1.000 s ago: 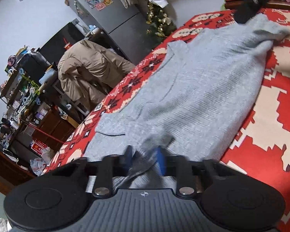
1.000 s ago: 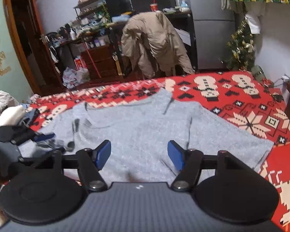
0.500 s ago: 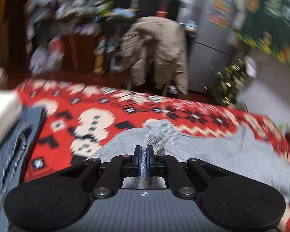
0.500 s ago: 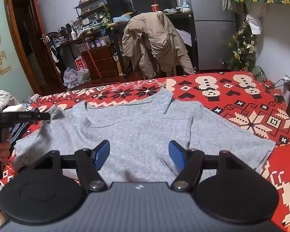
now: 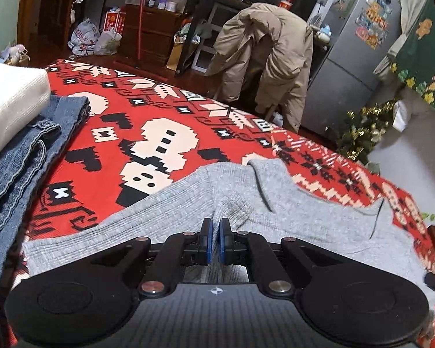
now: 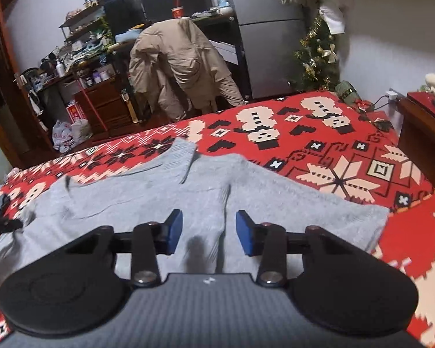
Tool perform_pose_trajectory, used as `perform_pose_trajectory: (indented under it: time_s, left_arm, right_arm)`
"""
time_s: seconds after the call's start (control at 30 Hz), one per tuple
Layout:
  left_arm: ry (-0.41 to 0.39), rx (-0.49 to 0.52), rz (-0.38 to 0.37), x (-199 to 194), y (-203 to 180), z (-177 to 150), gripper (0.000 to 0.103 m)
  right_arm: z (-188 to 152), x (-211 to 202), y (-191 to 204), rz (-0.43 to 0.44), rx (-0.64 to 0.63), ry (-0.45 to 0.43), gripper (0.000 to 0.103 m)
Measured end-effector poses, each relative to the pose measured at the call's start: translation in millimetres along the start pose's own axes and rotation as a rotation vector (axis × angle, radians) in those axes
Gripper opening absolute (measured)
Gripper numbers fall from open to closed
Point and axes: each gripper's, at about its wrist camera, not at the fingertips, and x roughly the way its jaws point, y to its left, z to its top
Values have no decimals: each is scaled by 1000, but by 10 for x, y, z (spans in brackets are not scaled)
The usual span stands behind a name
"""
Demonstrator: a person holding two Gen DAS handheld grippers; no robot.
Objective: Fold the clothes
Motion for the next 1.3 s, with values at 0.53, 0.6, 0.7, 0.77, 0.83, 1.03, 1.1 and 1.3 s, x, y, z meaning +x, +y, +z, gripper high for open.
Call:
perform_pose_trajectory:
  time_s: [0.53,0.6,0.7,0.77,0.83,1.03,1.1,1.3]
  left_arm:
    - [-82,4,-47,-130,-34,75,5]
    - [-113,8,-57,-174,-44,91,5]
    - [-112,9,-29,-130,-22,95,5]
    - [-113,5,-16,-109,1,98,5]
    - [-131,-1,-15,-120,16,101,5]
    - [-177,14,-15,-167,-5,110,5]
    - [-166,33,3,-142,-28,114,5]
    - [-40,27,89,72,38,85,11]
  right_arm:
    - [215,419,130,1,-123,-90,1]
    - [281,361,140,-4,-125,-144,1]
    - [333,347,127,-13,-118,-189,1]
    - [329,384,82,-16,-101,-182,1]
    - [295,443,14,-29,-82,-167,1]
    - [232,491,-175,-75,-27,-189,1]
    - [236,505,-203,-64,-13,-183,1]
    - [182,625,-149,-69,-46,-116,6]
